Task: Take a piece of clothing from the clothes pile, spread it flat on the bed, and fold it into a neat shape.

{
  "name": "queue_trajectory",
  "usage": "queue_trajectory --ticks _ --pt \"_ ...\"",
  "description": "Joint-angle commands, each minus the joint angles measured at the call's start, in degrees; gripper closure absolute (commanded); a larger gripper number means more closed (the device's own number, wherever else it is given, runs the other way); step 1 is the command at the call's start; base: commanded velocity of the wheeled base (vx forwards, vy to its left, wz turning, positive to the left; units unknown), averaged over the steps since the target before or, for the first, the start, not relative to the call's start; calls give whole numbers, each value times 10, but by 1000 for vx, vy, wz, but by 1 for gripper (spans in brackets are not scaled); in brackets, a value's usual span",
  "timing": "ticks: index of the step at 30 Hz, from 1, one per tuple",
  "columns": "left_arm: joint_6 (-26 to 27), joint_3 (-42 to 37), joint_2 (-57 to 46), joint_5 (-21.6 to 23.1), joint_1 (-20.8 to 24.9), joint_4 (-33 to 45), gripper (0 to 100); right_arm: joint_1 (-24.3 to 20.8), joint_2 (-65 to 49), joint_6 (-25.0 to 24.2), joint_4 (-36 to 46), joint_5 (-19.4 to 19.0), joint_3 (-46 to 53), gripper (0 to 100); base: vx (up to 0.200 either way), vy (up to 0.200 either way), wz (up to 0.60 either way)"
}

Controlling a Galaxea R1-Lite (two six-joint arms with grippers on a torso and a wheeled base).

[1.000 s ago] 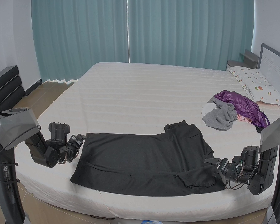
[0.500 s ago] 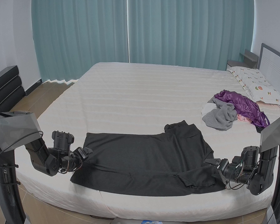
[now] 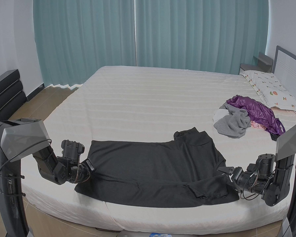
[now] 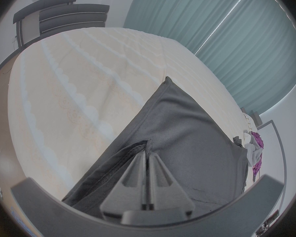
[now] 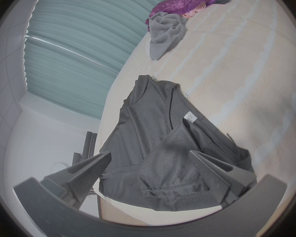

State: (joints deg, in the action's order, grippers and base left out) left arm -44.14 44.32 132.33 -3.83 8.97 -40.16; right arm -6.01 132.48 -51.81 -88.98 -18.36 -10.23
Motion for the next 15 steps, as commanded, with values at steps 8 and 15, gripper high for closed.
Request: queue_trajectory --ticks 8,15 --pt "-5 -6 -17 0 -23 0 100 3 25 112 -8 -10 -19 0 0 0 0" --pt "-7 -6 -15 1 -19 -2 100 31 52 167 4 -42 -72 0 0 0 0"
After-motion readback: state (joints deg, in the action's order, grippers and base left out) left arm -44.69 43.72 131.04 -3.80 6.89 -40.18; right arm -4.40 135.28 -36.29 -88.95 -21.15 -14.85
